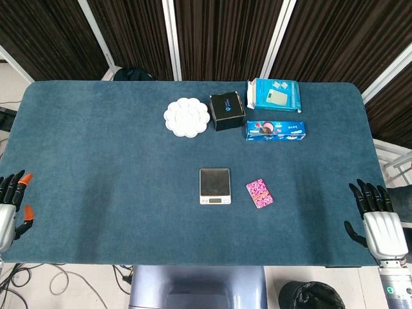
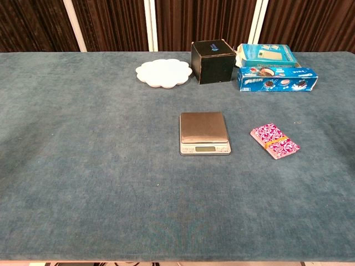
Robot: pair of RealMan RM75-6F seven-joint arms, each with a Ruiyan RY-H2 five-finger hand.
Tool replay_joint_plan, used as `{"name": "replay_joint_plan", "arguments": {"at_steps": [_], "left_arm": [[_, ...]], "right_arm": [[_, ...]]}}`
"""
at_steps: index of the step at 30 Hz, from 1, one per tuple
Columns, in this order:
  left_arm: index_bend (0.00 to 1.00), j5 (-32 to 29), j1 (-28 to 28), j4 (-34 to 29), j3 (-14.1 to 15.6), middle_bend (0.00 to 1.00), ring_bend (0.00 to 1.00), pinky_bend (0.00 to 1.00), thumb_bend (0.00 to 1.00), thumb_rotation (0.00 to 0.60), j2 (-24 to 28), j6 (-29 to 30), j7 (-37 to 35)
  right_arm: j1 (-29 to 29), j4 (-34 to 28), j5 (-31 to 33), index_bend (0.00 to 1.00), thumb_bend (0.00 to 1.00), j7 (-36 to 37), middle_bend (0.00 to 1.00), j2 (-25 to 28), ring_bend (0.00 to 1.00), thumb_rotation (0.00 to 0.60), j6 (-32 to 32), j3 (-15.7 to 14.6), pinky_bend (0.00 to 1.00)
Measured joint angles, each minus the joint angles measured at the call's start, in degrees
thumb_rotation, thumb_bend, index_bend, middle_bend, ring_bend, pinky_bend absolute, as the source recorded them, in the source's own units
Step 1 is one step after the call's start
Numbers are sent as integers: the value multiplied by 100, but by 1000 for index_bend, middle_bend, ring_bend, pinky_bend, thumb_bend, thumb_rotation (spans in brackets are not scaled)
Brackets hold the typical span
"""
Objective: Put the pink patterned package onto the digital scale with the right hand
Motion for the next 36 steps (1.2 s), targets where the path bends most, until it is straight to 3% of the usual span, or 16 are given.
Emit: {"name": "replay_joint_plan", "arguments": {"at_steps": [17,36], "left_arm": [[40,-63,9,-18,-13,2,0,0,652,600,20,-29,-32],[36,-146,30,-76,-26,0,0,0,652,600,35,-44,-4]], "right_arm": [[-39,-300,214,0,389,-8,41,128,20,600,-142,-18,0],[234,-118,-462,0,390,616,42,175,19,600,-479,-311,0]]}}
